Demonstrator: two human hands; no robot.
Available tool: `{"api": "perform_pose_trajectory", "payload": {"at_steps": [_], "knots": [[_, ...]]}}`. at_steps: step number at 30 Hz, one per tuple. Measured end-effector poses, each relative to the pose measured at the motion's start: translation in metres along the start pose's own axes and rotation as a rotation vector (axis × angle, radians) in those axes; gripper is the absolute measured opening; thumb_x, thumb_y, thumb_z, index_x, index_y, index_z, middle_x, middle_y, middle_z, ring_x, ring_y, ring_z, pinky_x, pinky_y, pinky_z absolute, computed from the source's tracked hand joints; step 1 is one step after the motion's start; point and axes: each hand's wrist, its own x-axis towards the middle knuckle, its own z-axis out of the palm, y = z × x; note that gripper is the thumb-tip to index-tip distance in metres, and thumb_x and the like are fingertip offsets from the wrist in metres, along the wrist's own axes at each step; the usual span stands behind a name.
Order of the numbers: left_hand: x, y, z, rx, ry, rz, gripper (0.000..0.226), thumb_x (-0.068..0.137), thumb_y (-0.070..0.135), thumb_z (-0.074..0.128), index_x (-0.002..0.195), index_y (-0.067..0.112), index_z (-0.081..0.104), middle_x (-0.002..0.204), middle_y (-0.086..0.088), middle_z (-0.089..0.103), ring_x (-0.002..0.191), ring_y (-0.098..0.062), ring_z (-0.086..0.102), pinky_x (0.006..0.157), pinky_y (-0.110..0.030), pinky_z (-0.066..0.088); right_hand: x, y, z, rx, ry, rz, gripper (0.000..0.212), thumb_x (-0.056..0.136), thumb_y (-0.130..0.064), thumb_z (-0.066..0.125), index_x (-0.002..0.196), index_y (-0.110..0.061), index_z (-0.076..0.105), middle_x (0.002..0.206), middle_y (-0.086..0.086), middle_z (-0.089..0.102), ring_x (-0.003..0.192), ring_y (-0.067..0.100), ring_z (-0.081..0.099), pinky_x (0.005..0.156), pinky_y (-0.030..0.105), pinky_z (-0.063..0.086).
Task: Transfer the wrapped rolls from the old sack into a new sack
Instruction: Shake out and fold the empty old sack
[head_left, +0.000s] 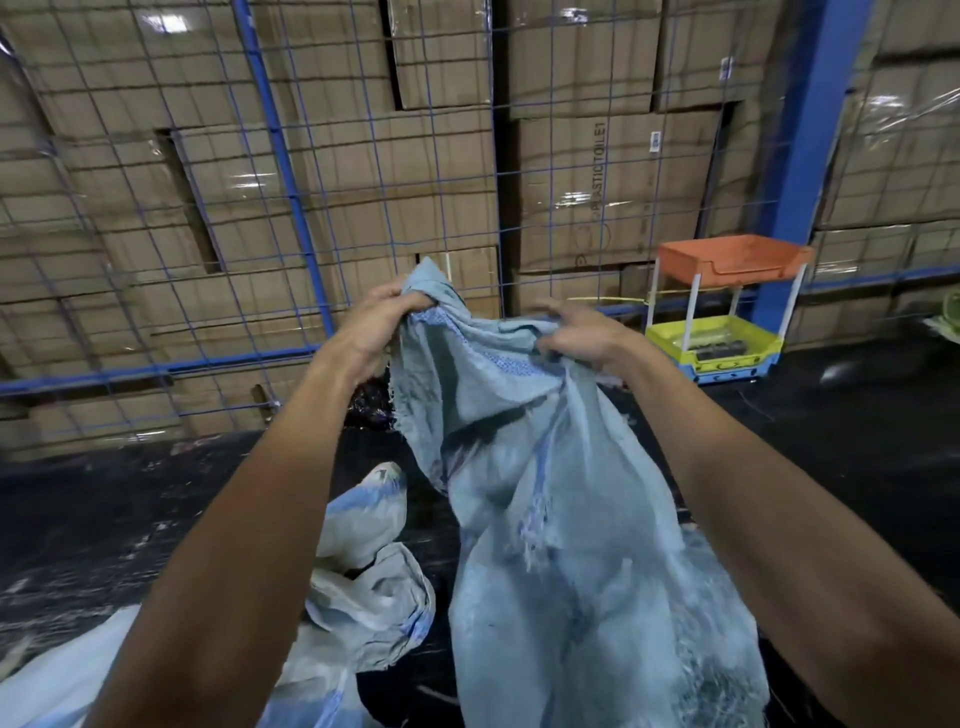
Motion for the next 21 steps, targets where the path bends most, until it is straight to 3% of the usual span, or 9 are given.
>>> {"api": "perform_pose_trajectory", "payload": {"at_steps": [2,4,6,8,10,12,16,18,21], "knots": [[0.012,0.016,0.015,0.018,0.008,0.000,0.007,0.088,0.014,0.066,0.084,0.008,0.068,0.068,-0.006,0.071,0.063,-0.022,0.065,0.064,-0.030,0.054,-0.004,-0.027,0.001,0.071,-0.150,-0.113,0.060,0.083,-0.009,0.066,0.137,-0.030,0.050,0.122,-0.002,0.061,0.097,0.010,0.062,0.070,0.024,0.051],[0.023,0.031,0.033,0.017,0.014,0.067,0.006,0.085,0.012,0.065,0.082,0.008,0.069,0.068,-0.008,0.070,0.062,-0.023,0.064,0.063,-0.030,0.051,-0.003,-0.042,0.011,0.047,-0.280,-0.143,0.037,0.084,-0.010,0.069,0.117,-0.024,0.062,0.108,-0.002,0.071,0.091,0.013,0.069,0.081,0.029,0.057],[0.030,0.045,0.047,-0.004,-0.002,0.154,0.002,0.086,0.012,0.067,0.086,0.010,0.067,0.075,-0.008,0.070,0.065,-0.020,0.066,0.064,-0.030,0.051,0.005,-0.047,0.023,0.034,-0.117,-0.151,0.025,0.082,-0.007,0.066,0.105,-0.017,0.068,0.102,0.003,0.073,0.093,0.021,0.070,0.090,0.040,0.056],[0.038,0.052,0.048,-0.034,-0.053,0.240,0.031,0.079,0.019,0.078,0.106,0.018,0.063,0.103,-0.009,0.071,0.086,-0.021,0.070,0.072,-0.035,0.056,0.008,-0.051,0.018,0.296,0.055,-0.094,0.024,0.082,0.003,0.058,0.101,-0.008,0.067,0.097,0.013,0.074,0.090,0.030,0.071,0.088,0.047,0.057],[0.039,0.049,0.038,-0.027,-0.195,0.253,0.074,0.067,0.021,0.090,0.127,0.036,0.050,0.131,-0.005,0.061,0.110,-0.020,0.066,0.085,-0.036,0.058,0.009,-0.060,0.001,0.584,0.063,-0.074,0.025,0.084,0.009,0.052,0.098,-0.007,0.065,0.090,0.016,0.073,0.082,0.031,0.072,0.084,0.047,0.059],[0.036,0.040,0.029,0.093,-0.358,0.166,0.097,0.060,0.022,0.093,0.141,0.030,0.040,0.133,-0.001,0.062,0.116,-0.016,0.064,0.092,-0.032,0.055,0.015,-0.066,-0.018,0.742,0.093,-0.048,0.026,0.082,0.010,0.050,0.097,-0.005,0.065,0.089,0.018,0.071,0.079,0.032,0.070,0.082,0.048,0.059],[0.032,0.018,0.026,0.259,-0.469,-0.008,0.054,0.076,0.013,0.083,0.124,0.022,0.059,0.117,0.002,0.072,0.110,-0.016,0.067,0.097,-0.034,0.052,0.022,-0.071,-0.035,0.753,0.105,0.056,0.027,0.060,-0.001,0.053,0.085,-0.003,0.063,0.080,0.016,0.068,0.069,0.032,0.067,0.073,0.042,0.058],[0.032,0.020,0.027,0.278,-0.335,-0.018,0.027,0.083,0.012,0.075,0.107,0.019,0.068,0.103,-0.001,0.076,0.096,-0.019,0.072,0.090,-0.035,0.055,0.034,-0.066,-0.036,0.660,0.194,0.086,0.023,0.069,-0.003,0.055,0.091,-0.003,0.063,0.089,0.018,0.068,0.077,0.033,0.067,0.074,0.042,0.057],[0.049,0.016,0.022,0.287,0.009,-0.019,0.009,0.086,0.022,0.070,0.092,0.016,0.072,0.090,-0.004,0.076,0.082,-0.021,0.072,0.074,-0.030,0.056,0.044,-0.057,-0.030,0.161,0.614,0.047,0.035,0.076,-0.024,0.065,0.108,-0.014,0.056,0.123,0.015,0.057,0.112,0.032,0.057,0.092,0.042,0.050]]}}
